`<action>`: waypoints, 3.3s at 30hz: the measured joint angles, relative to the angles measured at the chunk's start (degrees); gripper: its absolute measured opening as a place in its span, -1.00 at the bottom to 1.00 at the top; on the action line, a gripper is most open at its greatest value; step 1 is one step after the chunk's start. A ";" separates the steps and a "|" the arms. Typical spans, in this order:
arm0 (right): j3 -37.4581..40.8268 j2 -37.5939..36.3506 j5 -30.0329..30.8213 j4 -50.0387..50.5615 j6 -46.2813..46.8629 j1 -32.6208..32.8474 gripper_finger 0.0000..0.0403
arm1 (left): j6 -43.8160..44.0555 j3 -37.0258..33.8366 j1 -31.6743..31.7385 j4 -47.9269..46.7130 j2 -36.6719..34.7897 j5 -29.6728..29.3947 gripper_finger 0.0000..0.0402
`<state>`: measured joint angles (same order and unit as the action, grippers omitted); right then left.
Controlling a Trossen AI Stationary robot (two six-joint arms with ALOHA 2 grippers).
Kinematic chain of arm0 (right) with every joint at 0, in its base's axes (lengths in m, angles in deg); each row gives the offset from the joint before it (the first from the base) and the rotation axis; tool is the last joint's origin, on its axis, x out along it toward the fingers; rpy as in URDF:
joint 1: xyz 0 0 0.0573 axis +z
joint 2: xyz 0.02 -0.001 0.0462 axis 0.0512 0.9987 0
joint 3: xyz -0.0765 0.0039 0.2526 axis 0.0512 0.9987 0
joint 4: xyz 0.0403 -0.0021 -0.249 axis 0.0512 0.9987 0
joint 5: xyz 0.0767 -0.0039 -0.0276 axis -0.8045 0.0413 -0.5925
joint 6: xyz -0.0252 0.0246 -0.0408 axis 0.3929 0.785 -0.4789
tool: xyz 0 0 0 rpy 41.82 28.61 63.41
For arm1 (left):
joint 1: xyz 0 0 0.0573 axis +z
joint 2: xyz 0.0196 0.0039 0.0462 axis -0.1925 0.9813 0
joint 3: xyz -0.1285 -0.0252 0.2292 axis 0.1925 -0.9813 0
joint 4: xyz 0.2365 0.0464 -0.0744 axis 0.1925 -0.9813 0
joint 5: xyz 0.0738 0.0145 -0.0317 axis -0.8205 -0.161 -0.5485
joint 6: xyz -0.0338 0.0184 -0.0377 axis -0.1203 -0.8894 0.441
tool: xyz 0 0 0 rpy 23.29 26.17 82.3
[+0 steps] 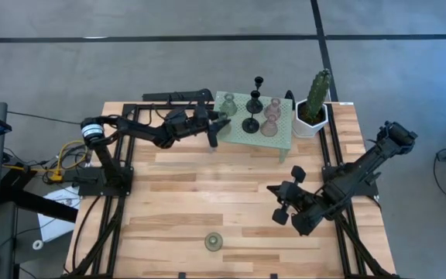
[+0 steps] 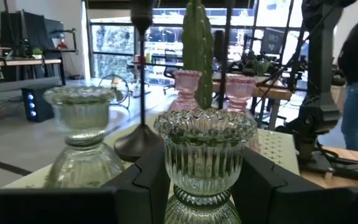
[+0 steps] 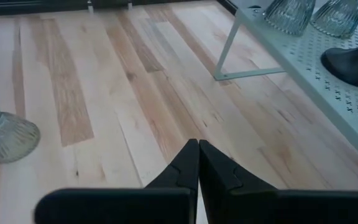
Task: Pick & Place candle stick holders
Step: Put the right green glass candle holder on the shelf, then put the green glass candle holder on the shelf
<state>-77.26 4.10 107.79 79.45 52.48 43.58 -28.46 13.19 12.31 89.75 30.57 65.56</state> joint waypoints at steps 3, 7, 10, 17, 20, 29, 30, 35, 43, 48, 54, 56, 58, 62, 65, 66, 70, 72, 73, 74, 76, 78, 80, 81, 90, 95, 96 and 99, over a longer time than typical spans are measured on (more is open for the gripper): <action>0.00 0.00 -0.01 0.05 -0.22 0.00 -1.00 | 0.03 0.00 0.01 0.06 0.05 -0.12 -0.34; 0.00 0.00 -0.02 0.17 -0.60 0.00 -1.00 | 0.09 0.00 -0.03 0.08 0.05 -0.01 -0.26; 0.00 0.00 -0.04 0.17 -0.62 -0.07 -1.00 | 0.12 0.00 -0.03 0.13 0.05 -0.06 -0.18; 0.00 0.00 -0.09 0.15 -0.62 -0.37 -1.00 | -0.50 0.00 -0.03 0.12 0.05 -0.06 -0.11; 0.00 0.00 -0.22 0.09 -0.62 -0.35 -1.00 | -0.44 0.00 -0.03 0.12 0.04 -0.06 -0.12; 0.00 0.00 -0.26 0.00 -0.62 -0.35 -1.00 | 0.22 -0.04 -0.03 -0.69 -0.37 -0.06 0.02; 0.00 0.00 -0.26 0.00 -0.60 -0.35 -1.00 | 0.25 -0.04 -0.03 -1.48 -0.37 -0.06 0.06; 0.00 0.00 -0.31 -0.02 -0.61 -0.34 -1.00 | -0.13 -0.09 -0.03 -3.01 -0.37 -0.06 0.30; 0.00 0.00 -0.37 0.00 -0.60 -0.33 -1.00 | -0.30 -0.11 -0.03 -5.47 -0.85 -0.06 0.56; 0.00 0.00 -0.37 0.00 -0.62 -0.28 -1.00 | -4.37 -0.13 0.19 -15.21 -5.07 -0.06 0.59; 0.00 0.00 -0.35 0.00 -0.62 -0.28 -1.00 | -4.92 -0.13 0.19 -24.52 -13.12 -0.07 0.59; 0.00 0.00 -0.34 0.00 -0.62 -0.28 -1.00 | -5.15 -0.13 0.19 -28.00 -16.01 -0.06 0.59; -0.02 0.00 -0.33 -0.02 -0.34 -0.28 -1.00 | -5.27 -0.13 0.19 -32.12 -18.82 -0.06 0.59; -0.02 0.00 -0.33 -0.54 -0.20 -0.28 -1.00 | -5.29 -0.15 0.21 -44.69 -25.15 -0.07 0.59; -0.02 0.00 -0.35 -1.17 -0.20 -0.28 -1.00 | -4.76 -0.13 0.14 -55.91 -29.68 0.46 0.58; -0.02 0.00 -0.35 -1.42 -0.20 -0.28 -1.00 | -4.36 -0.13 0.14 -59.23 -30.89 1.56 0.57; -0.02 0.02 -0.35 -2.06 -0.19 -0.28 -1.00 | -1.56 -2.36 -0.82 -65.67 -34.78 10.68 0.44; -0.02 0.02 -0.35 -2.81 -0.19 -0.31 -1.00 | -0.10 -4.68 -1.84 -66.08 -36.60 15.43 0.33; -0.02 0.02 -0.35 -3.55 -0.19 -0.31 -1.00 | 0.39 -5.71 -2.55 -65.81 -37.28 16.87 0.26; -0.02 0.02 -0.31 -4.17 -0.21 -0.31 -1.00 | 0.97 -6.90 -3.47 -65.63 -37.96 17.81 0.20; -0.04 0.02 -0.31 -5.70 -0.26 -0.31 -1.00 | 1.70 -9.38 -5.35 -65.78 -39.35 18.16 0.05; -0.04 0.02 -0.30 -6.41 -0.22 -0.31 -1.00 | 1.84 -11.74 -7.41 -65.25 -40.36 18.18 -0.10; -0.04 0.02 -0.28 -6.93 -0.22 -0.31 -1.00 | 1.91 -14.09 -9.25 -64.46 -40.98 18.19 -0.24; -0.04 0.02 -0.26 -7.33 -0.26 -0.31 -1.00 | 2.37 -15.33 -10.28 -63.39 -41.02 18.18 -0.31; -0.04 0.02 -0.20 -7.96 -0.61 -0.36 -1.00 | 4.72 -22.77 -18.97 -50.32 -41.00 18.16 -0.79; -0.04 0.02 -0.17 -7.87 -2.89 -0.35 -1.00 | 3.12 -23.97 -24.73 -46.12 -41.00 14.85 -0.97; -0.04 0.02 -0.17 -7.83 -4.04 -0.37 -1.00 | 2.37 -23.98 -26.02 -45.60 -40.99 13.70 -0.97; -0.04 0.02 -0.19 -7.84 -7.14 -0.60 -1.00 | -0.01 -23.98 -29.49 -45.02 -41.00 8.84 -0.97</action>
<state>-77.30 4.12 107.60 71.61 45.34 42.98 -28.47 -10.79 -17.19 44.73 -10.43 74.40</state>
